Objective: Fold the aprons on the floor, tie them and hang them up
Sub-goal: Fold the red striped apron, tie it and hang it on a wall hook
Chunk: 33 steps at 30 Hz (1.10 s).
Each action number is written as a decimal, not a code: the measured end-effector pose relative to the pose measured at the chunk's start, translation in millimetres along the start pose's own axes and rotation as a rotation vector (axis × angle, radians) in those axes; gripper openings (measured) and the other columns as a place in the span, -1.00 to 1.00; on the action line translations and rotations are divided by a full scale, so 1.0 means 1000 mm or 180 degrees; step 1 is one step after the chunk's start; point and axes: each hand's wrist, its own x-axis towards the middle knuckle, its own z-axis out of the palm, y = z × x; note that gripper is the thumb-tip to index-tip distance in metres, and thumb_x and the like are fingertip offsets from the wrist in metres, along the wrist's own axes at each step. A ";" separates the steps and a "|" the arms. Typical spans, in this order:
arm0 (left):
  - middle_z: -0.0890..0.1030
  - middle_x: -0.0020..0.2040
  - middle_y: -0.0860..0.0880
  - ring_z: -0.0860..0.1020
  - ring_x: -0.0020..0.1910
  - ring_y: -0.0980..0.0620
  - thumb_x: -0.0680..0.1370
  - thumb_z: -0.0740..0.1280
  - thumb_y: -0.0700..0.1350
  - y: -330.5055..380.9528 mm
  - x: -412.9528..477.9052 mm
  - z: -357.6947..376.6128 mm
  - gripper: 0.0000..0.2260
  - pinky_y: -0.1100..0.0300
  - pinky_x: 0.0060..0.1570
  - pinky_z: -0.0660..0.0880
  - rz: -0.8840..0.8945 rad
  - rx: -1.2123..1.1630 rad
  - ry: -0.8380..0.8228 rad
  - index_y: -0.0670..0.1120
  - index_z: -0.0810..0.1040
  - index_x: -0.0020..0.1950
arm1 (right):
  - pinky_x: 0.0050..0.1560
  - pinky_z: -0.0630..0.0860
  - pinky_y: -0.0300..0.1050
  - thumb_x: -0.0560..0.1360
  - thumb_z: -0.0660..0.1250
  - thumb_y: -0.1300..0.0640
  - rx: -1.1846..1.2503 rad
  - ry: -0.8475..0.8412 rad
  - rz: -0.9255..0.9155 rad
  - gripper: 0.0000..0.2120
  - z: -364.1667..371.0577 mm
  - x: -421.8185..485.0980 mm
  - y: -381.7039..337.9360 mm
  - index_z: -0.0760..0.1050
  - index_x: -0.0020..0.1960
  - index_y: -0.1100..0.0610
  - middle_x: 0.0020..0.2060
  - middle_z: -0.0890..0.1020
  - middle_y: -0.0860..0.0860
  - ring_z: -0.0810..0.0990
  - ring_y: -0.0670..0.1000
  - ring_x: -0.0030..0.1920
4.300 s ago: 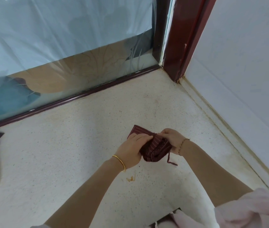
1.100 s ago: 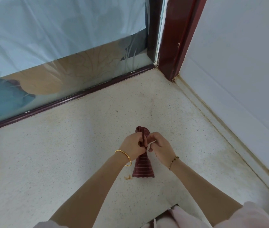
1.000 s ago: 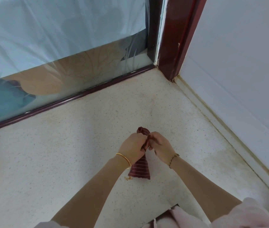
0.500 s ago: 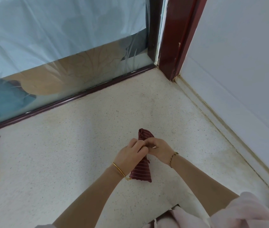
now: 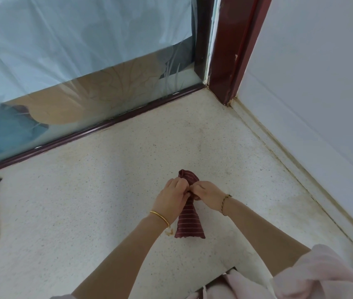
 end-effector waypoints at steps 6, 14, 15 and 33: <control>0.43 -0.15 -0.01 0.36 -0.14 0.02 0.49 0.29 -0.32 -0.007 -0.006 0.001 -0.90 0.22 -0.14 0.34 -0.0105 -0.0061 -0.0051 -0.15 0.41 -0.13 | 0.20 0.50 -0.03 0.56 0.23 -0.06 0.1275 0.0034 0.0264 -0.67 -0.013 -0.006 0.007 0.56 -0.08 0.20 -0.17 0.64 0.03 0.59 -0.03 -0.06; 0.47 -0.11 -0.05 0.39 -0.11 0.00 0.51 0.30 -0.27 -0.012 -0.008 0.000 -0.96 0.21 -0.11 0.38 -0.0200 -0.0070 -0.0088 -0.18 0.45 -0.08 | -0.02 0.53 -0.30 0.46 0.40 0.22 0.0054 -0.0034 -0.0482 -0.84 -0.013 -0.015 -0.001 0.56 0.03 0.09 -0.04 0.57 -0.06 0.57 -0.10 -0.07; 0.46 -0.12 -0.04 0.37 -0.12 0.01 0.51 0.30 -0.27 -0.012 -0.008 0.000 -0.96 0.26 -0.12 0.35 -0.0216 -0.0079 -0.0083 -0.18 0.45 -0.08 | -0.03 0.51 -0.32 0.47 0.40 0.20 -0.0206 -0.0005 -0.0559 -0.87 -0.012 -0.016 -0.004 0.57 0.01 0.12 -0.09 0.55 -0.08 0.55 -0.12 -0.10; 0.40 -0.31 0.04 0.37 -0.29 0.07 0.58 0.25 -0.14 -0.017 -0.005 -0.024 -0.77 0.32 -0.23 0.26 -0.0781 -0.0172 -0.0003 -0.12 0.43 -0.29 | -0.06 0.61 0.03 0.55 0.15 0.32 0.1865 0.0684 0.0855 -0.70 -0.017 -0.014 0.005 0.34 -0.37 0.19 -0.40 0.52 0.13 0.63 0.10 -0.20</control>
